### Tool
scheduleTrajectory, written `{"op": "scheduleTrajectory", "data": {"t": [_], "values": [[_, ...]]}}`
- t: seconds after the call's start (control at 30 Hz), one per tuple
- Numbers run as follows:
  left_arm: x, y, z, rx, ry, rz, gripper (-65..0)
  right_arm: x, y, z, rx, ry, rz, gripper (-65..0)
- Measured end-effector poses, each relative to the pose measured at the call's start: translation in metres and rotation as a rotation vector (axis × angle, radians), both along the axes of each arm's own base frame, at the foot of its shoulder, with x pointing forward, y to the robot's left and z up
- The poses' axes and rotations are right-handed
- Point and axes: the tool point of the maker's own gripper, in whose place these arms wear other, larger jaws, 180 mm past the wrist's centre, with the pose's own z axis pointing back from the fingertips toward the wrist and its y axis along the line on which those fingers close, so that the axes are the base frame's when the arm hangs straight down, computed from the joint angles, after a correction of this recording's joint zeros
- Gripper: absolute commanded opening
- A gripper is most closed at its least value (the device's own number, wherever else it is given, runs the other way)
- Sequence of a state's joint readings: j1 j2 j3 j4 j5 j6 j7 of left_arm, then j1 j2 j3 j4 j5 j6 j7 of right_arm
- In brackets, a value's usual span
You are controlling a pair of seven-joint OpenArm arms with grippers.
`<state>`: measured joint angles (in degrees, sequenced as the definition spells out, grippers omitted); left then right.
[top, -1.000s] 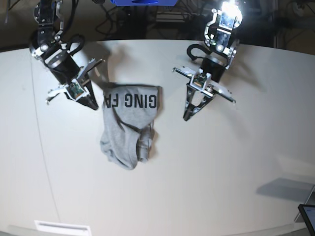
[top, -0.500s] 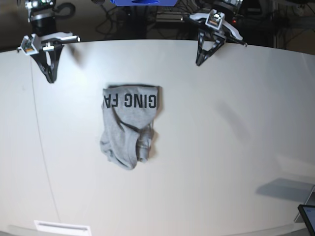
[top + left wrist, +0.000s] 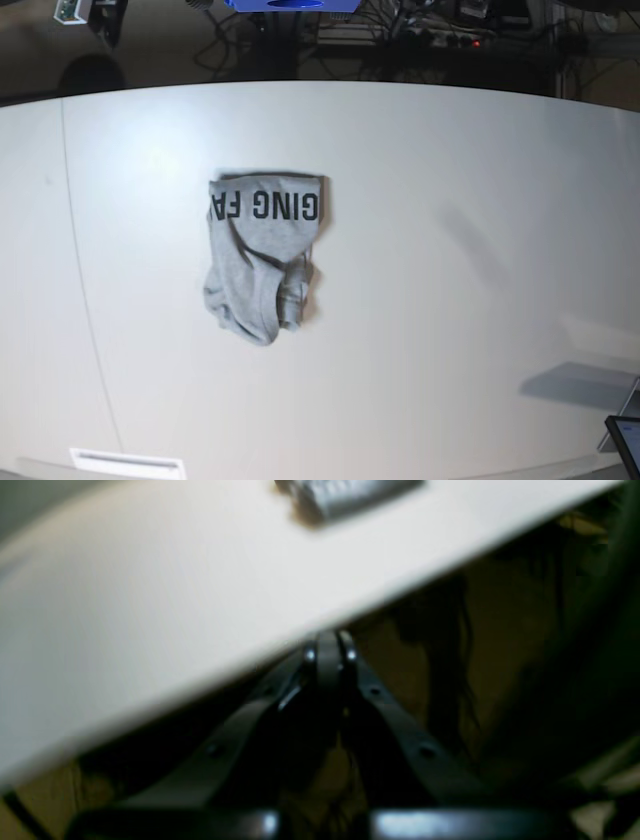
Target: Fold the T-shirt properly
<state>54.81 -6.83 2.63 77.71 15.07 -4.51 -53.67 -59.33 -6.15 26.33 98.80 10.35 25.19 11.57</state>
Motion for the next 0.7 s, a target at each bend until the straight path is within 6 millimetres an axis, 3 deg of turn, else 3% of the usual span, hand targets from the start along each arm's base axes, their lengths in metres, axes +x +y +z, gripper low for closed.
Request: {"op": "scheduleTrajectory", "data": {"t": [0.07,0.17,0.23,0.33,0.43,0.5,0.6,0.7], "values": [[-0.021,0.005,-0.03,0.0,0.098,0.033,-65.0,-0.021,0.003,-0.031,0.041,0.122,-0.017,-65.0],[-0.045,0.003,-0.092,-0.008,0.282,0.06,-65.0,-0.046,0.012,-0.094,0.124,0.323,-0.063,-65.0],[-0.05,-0.006,-0.119,-0.022,0.348,0.031,-65.0,-0.047,0.019,-0.127,0.19,0.411,-0.025,-65.0],[-0.061,-0.011,-0.165,-0.009,0.517,0.054,-65.0,-0.057,0.007,-0.174,0.21,0.559,-0.021,-65.0],[-0.071,-0.025,-0.192,-0.014,0.643,0.066,-65.0,-0.077,0.001,-0.203,0.184,0.671,0.074,-65.0],[-0.076,-0.033,-0.208,0.002,0.734,0.071,-65.0,-0.099,0.022,-0.224,0.198,0.813,0.195,-65.0],[-0.079,-0.038,-0.236,0.073,0.918,0.066,-65.0,-0.097,0.058,-0.241,0.235,0.864,0.322,-65.0],[-0.073,-0.024,-0.255,0.179,1.065,0.079,-65.0,-0.089,0.063,-0.251,0.187,0.903,0.378,-65.0]]}}
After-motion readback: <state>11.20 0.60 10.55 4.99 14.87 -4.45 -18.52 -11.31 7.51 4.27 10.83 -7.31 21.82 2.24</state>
